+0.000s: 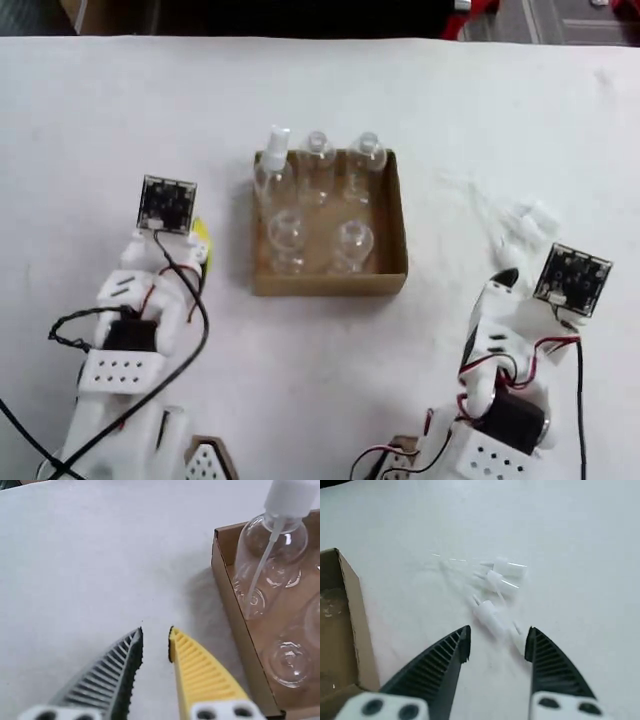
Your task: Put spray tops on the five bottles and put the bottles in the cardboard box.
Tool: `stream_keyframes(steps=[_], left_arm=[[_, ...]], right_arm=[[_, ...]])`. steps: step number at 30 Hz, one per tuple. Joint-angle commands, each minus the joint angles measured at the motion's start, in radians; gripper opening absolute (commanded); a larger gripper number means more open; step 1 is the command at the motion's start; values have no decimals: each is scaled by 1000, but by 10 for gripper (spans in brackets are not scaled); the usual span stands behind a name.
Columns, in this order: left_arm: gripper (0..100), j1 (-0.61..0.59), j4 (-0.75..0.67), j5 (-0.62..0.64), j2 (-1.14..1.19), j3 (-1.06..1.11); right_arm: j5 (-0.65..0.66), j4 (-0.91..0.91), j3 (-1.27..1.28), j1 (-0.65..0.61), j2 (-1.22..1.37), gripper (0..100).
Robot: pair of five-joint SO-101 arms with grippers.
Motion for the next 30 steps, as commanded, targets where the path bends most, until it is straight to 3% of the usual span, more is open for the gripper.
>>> stream_keyframes(steps=[1,8,18,25,30], left_arm=[[90,7,-31,-5,7,-8],[90,4,-29,-3,1,-8],[90,5,-34,-3,1,-8],[90,10,-32,-3,1,-8],[90,10,-28,-3,1,-8]], right_arm=[[14,33,-232,15,208,163],[-9,61,-439,56,736,163],[-559,65,-644,193,1214,163],[-712,139,-810,209,1354,163],[-784,87,-810,209,1432,163]])
